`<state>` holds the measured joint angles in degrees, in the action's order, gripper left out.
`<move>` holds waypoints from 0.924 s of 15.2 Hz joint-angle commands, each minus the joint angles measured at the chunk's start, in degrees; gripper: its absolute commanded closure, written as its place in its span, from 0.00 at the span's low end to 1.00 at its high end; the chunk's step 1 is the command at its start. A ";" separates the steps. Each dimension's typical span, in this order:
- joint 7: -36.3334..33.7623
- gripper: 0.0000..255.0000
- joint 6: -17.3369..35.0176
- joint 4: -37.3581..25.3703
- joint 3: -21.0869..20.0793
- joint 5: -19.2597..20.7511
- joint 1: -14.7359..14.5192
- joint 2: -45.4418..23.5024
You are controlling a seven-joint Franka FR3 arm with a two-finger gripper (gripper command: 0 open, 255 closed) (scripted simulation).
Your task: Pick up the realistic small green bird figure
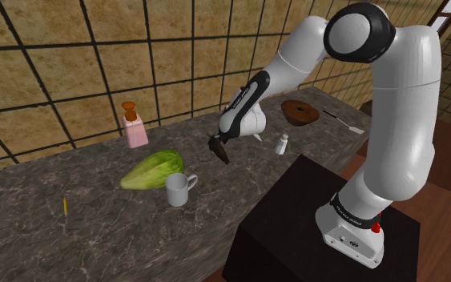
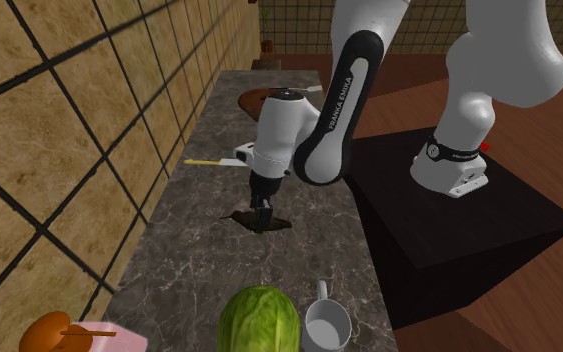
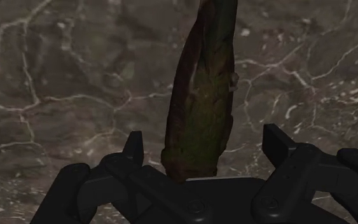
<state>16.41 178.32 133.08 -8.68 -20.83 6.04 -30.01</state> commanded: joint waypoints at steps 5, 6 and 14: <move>0.53 1.00 1.65 -0.80 -0.74 -0.06 0.73 -2.39; 0.52 1.00 1.65 -0.84 -0.73 -0.05 0.72 -2.43; 0.35 1.00 0.86 -0.55 -0.42 -0.02 0.49 -1.36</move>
<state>16.94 179.58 132.46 -9.35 -20.85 6.79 -31.86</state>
